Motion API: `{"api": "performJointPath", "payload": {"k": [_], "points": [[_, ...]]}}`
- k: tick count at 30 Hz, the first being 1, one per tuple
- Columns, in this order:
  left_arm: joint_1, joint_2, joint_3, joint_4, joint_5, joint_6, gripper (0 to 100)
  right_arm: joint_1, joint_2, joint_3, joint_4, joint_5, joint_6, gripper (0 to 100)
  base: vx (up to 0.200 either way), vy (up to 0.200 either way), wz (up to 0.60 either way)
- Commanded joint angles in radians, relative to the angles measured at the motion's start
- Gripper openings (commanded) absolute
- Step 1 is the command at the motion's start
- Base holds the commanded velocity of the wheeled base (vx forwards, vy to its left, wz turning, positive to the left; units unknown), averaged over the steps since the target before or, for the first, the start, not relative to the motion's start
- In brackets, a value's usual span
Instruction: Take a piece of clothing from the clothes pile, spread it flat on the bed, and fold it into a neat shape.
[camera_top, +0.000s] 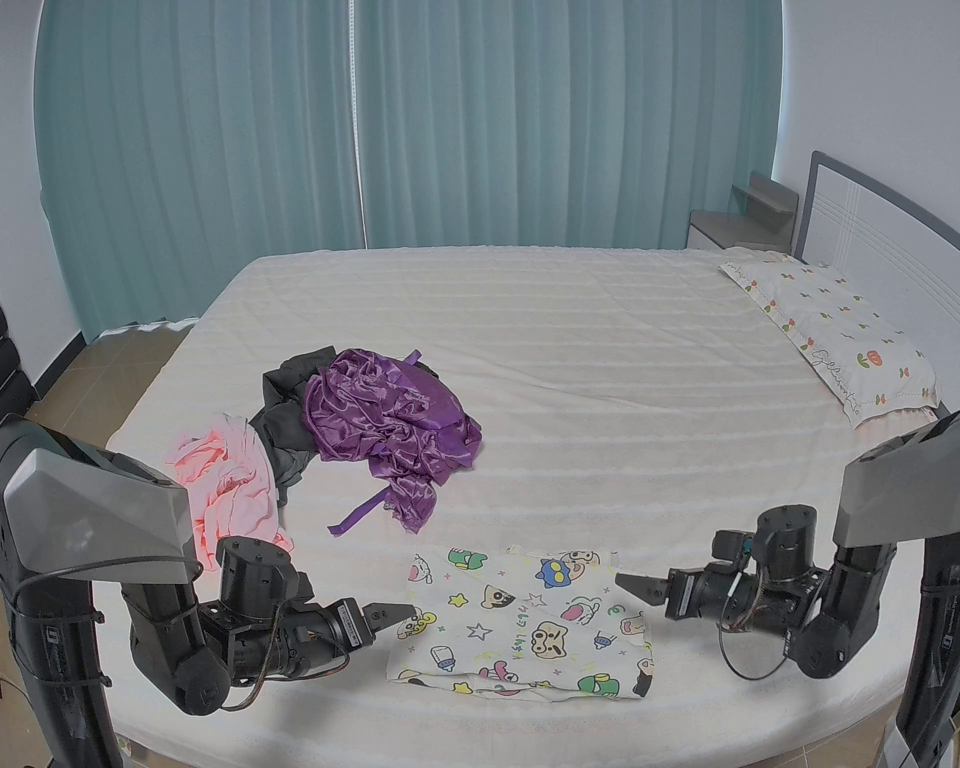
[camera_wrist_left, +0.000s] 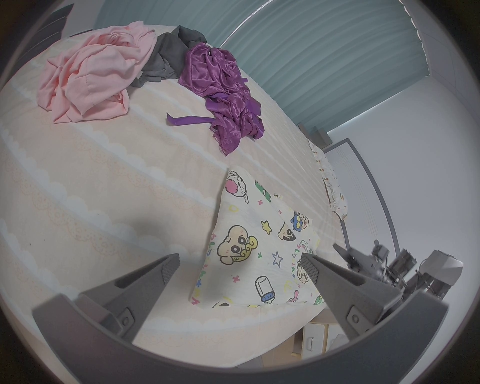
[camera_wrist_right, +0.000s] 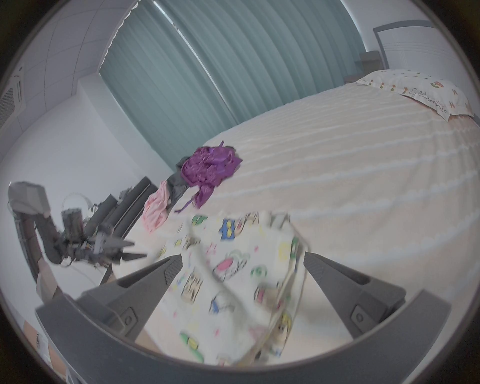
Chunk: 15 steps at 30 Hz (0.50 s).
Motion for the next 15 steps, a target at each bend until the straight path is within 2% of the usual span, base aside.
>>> {"api": "performJointPath", "payload": {"k": [1, 15], "points": [[-0.001, 0.001, -0.001, 0.000, 0.000, 0.000, 100, -0.041, 0.137, -0.142, 0.041, 0.074, 0.071, 100, 0.000, 0.000, 0.00], [-0.003, 0.003, -0.008, 0.000, 0.000, -0.003, 100, -0.047, 0.163, -0.125, 0.004, 0.071, 0.074, 100, 0.000, 0.000, 0.00]]}}
